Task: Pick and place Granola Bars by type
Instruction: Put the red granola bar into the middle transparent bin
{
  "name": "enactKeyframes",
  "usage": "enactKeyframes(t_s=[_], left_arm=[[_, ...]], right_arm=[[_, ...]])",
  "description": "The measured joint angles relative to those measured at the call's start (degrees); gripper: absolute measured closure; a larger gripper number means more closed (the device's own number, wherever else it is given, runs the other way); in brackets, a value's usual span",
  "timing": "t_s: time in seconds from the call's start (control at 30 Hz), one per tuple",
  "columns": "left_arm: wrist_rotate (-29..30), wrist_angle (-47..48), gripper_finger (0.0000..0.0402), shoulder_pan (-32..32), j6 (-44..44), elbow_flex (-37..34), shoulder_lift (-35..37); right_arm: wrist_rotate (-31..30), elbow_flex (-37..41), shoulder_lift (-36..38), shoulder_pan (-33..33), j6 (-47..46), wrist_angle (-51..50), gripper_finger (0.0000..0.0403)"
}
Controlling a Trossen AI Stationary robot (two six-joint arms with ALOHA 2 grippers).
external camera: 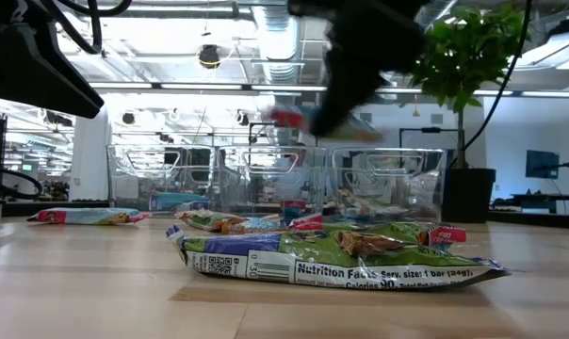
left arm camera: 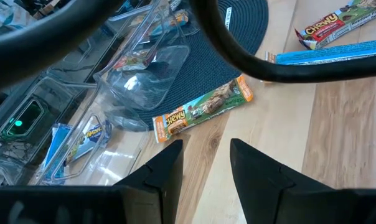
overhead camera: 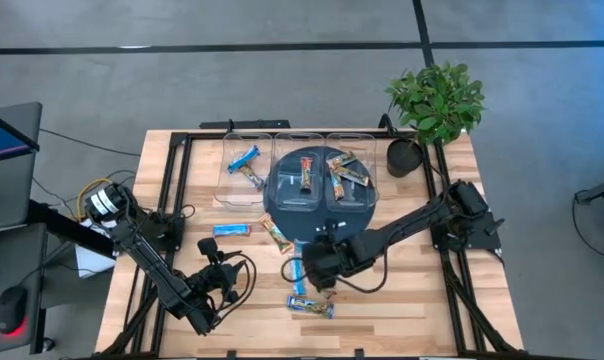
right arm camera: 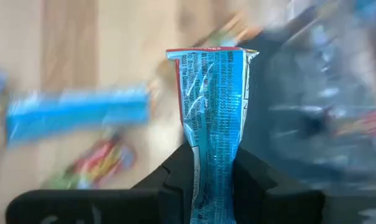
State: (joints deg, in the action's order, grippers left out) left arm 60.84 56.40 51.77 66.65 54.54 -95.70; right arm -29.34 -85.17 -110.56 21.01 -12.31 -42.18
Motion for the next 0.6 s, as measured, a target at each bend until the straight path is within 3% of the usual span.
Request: enactKeyframes(t_s=[0.17, 0.27, 0.6], left_arm=[[-0.02, -0.15, 0.0274, 0.00, 0.00, 0.00, 0.00], [-0.20, -0.45, 0.0274, 0.00, 0.00, 0.00, 0.00], [-0.28, -0.49, 0.0274, 0.00, -0.02, 0.00, 0.00]], right_arm=[[-9.86, -5.79, 0.11, -3.49, -0.83, 0.61, 0.0333], [-10.90, -8.21, 0.11, -7.17, -1.17, 0.82, 0.0333], [2.37, -9.77, -0.03, -23.81, -2.77, 6.91, 0.0333]])
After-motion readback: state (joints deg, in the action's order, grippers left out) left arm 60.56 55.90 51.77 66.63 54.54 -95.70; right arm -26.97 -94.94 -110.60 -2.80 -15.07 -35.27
